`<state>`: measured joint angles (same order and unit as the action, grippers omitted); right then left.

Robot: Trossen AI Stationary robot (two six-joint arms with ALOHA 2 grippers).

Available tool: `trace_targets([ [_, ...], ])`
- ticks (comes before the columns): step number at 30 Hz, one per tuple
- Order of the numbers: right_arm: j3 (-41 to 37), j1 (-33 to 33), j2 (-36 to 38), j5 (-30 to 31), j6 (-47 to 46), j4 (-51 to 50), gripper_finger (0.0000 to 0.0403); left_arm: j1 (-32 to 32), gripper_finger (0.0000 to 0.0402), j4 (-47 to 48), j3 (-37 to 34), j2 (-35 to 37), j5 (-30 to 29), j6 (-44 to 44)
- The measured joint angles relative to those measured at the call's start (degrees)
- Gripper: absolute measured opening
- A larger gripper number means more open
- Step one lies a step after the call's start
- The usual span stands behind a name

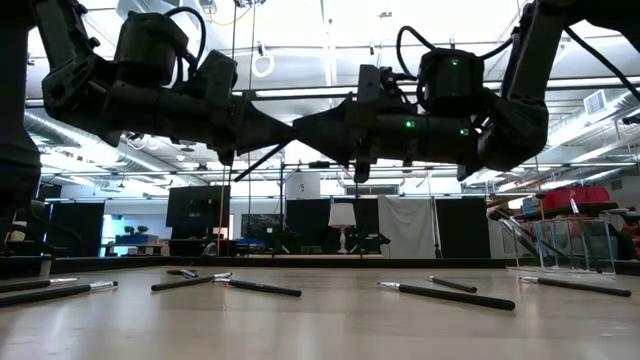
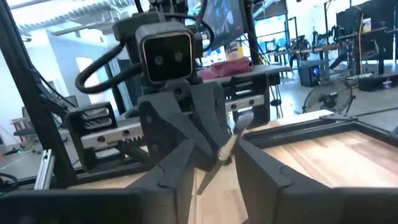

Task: Put items in baskets/containers
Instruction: Put the eyeshadow brush into the transparent organizer

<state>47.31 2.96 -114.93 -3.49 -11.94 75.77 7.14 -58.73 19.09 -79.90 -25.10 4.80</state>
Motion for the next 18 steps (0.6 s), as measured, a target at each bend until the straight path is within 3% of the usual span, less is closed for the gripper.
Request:
trace_targets([
  [6,0.0,0.0,0.0,-0.1,-0.2,0.2,0.0086,0.0,0.0009,-0.1,0.0,0.0,1.0,-0.3],
  [12,-0.1,0.0,0.0,-0.1,0.5,0.6,0.0018,0.0,0.0008,-0.1,0.0,0.0,0.8,-0.1],
  [18,-0.1,0.1,1.1,0.2,1.1,-1.4,0.0011,0.0,0.0013,0.4,0.1,0.0,-1.1,0.2],
])
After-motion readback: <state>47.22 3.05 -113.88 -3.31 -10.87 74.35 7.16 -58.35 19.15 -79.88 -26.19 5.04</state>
